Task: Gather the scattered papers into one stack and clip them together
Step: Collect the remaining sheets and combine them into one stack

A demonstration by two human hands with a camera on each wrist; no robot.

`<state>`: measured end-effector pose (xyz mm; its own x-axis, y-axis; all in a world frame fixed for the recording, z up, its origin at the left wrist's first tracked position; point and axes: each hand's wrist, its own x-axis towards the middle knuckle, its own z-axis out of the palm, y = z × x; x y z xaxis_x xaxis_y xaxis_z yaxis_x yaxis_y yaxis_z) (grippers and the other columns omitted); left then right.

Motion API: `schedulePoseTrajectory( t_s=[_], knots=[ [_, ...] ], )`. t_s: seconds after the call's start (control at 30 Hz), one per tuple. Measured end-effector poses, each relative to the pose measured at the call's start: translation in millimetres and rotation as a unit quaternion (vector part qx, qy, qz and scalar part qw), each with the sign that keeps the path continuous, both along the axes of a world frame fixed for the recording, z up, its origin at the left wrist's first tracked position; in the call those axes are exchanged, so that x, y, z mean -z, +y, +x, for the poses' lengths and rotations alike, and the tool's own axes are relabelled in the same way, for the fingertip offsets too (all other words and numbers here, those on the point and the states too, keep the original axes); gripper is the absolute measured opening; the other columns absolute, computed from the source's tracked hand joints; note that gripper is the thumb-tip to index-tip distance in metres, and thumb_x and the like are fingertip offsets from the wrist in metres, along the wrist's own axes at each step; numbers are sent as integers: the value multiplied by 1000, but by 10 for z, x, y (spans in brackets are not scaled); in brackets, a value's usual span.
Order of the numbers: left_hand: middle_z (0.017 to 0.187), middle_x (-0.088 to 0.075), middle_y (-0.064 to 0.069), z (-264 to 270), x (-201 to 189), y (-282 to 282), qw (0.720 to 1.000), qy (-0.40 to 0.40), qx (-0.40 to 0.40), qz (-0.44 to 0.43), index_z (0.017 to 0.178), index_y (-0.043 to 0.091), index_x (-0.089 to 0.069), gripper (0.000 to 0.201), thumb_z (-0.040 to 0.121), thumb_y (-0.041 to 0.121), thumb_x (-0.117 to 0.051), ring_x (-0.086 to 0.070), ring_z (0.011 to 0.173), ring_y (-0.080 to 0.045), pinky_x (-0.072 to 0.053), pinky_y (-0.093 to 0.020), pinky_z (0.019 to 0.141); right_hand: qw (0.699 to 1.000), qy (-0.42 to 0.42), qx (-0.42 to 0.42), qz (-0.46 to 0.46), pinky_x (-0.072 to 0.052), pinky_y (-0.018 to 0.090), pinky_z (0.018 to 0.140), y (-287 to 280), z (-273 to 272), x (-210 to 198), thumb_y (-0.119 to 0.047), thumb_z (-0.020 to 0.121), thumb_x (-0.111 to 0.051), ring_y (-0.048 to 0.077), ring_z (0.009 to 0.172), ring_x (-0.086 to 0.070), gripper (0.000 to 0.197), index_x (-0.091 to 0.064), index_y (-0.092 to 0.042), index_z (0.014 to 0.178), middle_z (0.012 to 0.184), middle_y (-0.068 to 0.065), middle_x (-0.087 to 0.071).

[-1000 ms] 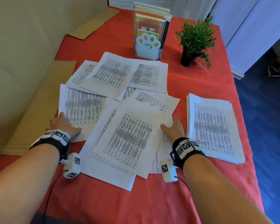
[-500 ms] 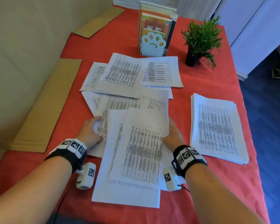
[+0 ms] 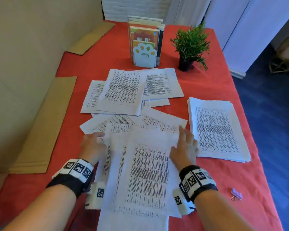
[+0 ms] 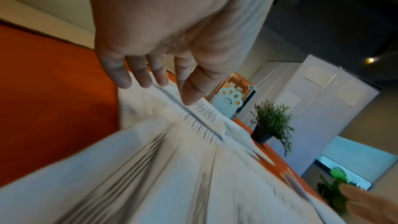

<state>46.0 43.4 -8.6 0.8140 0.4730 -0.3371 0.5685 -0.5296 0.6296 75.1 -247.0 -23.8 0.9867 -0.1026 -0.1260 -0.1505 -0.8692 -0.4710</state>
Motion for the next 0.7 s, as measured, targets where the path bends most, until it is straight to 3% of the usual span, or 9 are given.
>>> schedulePoseTrajectory(
  t_s=[0.17,0.23,0.33,0.43,0.5,0.53,0.6,0.63,0.7],
  knots=[
    [127,-57,-13,802,-188,-81,983,40,-17,-178,136,16,-46,49,88,13,-57,-58,114,-35,-43,-30,77,980,63,-190,-10,-25,45,113,160,102,33,-19,88,-54,23,139,-22,55,-40,-30,140,150,-1,-30],
    [113,-58,-15,1038,-172,-149,952,53,-66,-293,141,17,-39,53,91,12,-56,-61,90,-31,-46,-34,74,969,118,-217,11,-23,42,115,164,96,109,-20,90,-52,20,142,-19,52,-41,-31,139,152,-2,-28],
    [118,-49,-19,1258,-98,-302,905,59,-116,-406,145,23,-29,57,94,8,-51,-53,93,-32,-47,-41,85,964,123,-235,4,-21,41,115,130,69,189,-20,90,-52,17,143,-15,51,-42,-33,138,153,-6,-23],
    [89,-44,-12,1385,-4,-465,887,47,-117,-444,144,28,-27,59,95,0,-44,-42,73,-23,-41,-40,77,964,109,-244,-2,-18,43,115,91,69,216,-19,90,-51,15,144,-12,52,-40,-34,138,154,-8,-20],
    [83,-38,-7,1465,55,-507,921,33,-75,-382,147,21,-25,60,94,0,-44,-35,66,-20,-39,-37,74,963,108,-247,1,-17,43,115,82,67,220,-18,89,-51,14,144,-11,53,-40,-35,137,155,-9,-19],
    [83,-38,-6,1500,89,-513,947,26,-50,-317,139,15,-38,48,93,2,-45,-36,65,-20,-40,-35,73,963,107,-247,3,-16,43,115,80,67,221,-18,89,-51,14,144,-11,53,-40,-36,137,154,-9,-20],
    [82,-42,-4,1612,172,-441,974,35,-52,-219,95,12,-53,5,92,11,-49,-46,72,-23,-46,-36,80,962,107,-250,7,-17,43,115,73,67,211,-18,88,-51,14,144,-11,53,-40,-36,136,154,-10,-20],
    [83,-45,-5,1624,233,-419,991,45,11,-124,86,12,-47,7,92,14,-49,-50,77,-24,-47,-36,81,962,108,-252,7,-16,43,115,69,72,204,-18,87,-51,14,144,-11,53,-40,-36,136,154,-10,-20],
    [93,-54,-9,1580,236,-368,998,27,33,-44,98,9,-51,11,94,18,-47,-58,87,-29,-45,-34,76,960,113,-257,4,-17,43,114,51,96,195,-18,87,-50,14,143,-12,54,-41,-37,136,153,-11,-21]
  ],
)
